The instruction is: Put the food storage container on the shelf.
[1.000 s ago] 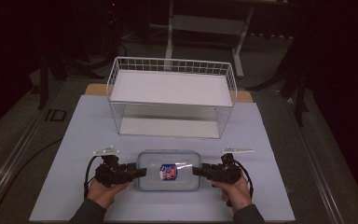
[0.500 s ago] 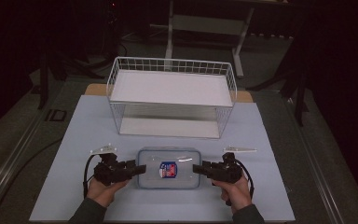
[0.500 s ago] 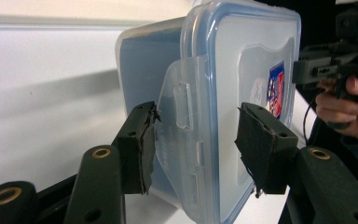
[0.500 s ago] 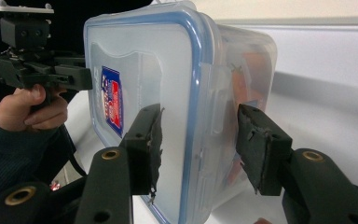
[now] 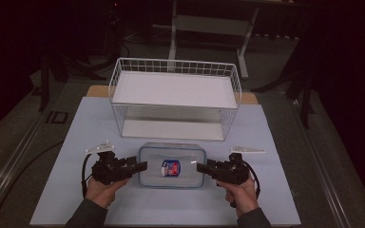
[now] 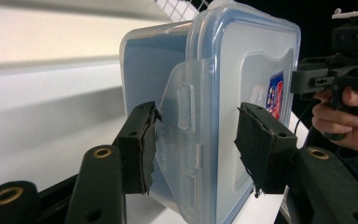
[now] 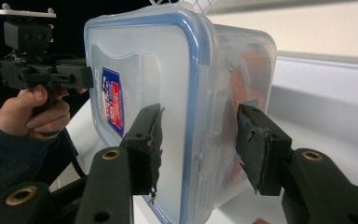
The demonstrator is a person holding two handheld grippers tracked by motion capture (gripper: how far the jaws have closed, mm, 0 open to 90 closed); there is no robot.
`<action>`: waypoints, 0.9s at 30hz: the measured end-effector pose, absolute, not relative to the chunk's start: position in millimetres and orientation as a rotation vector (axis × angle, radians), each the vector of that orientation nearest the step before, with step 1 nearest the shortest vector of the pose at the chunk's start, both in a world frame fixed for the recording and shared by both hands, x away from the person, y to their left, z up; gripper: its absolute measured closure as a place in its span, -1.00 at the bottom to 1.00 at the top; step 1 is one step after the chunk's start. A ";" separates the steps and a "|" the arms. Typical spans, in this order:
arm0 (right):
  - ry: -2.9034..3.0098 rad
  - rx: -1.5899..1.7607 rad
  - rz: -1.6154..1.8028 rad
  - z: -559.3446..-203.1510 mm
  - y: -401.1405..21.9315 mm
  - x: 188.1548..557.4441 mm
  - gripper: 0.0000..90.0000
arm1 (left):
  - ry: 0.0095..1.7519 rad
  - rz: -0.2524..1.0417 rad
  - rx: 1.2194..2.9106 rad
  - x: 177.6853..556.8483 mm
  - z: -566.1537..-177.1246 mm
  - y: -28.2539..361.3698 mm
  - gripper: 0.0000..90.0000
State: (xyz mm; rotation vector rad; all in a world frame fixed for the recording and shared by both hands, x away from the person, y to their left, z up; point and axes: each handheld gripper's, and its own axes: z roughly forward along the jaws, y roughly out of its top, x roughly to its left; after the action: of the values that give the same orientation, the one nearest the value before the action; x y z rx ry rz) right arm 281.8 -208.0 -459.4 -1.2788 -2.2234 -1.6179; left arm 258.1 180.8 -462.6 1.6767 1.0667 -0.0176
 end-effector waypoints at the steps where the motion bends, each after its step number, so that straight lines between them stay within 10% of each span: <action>1: -2.219 -1.277 -1.632 -456.1 -207.5 281.6 0.15 | 1.064 -0.011 1.674 258.1 -460.1 181.2 0.08; 27: -2.287 -1.213 -1.753 -396.4 -203.9 292.8 0.15 | 1.003 0.067 1.650 268.8 -403.1 184.0 0.09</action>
State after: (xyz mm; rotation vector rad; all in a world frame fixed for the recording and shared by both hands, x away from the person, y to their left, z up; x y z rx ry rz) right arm 292.8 -203.9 -396.4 -1.2134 -2.2866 -1.7530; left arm 268.8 184.0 -403.1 1.6498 1.0026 0.0672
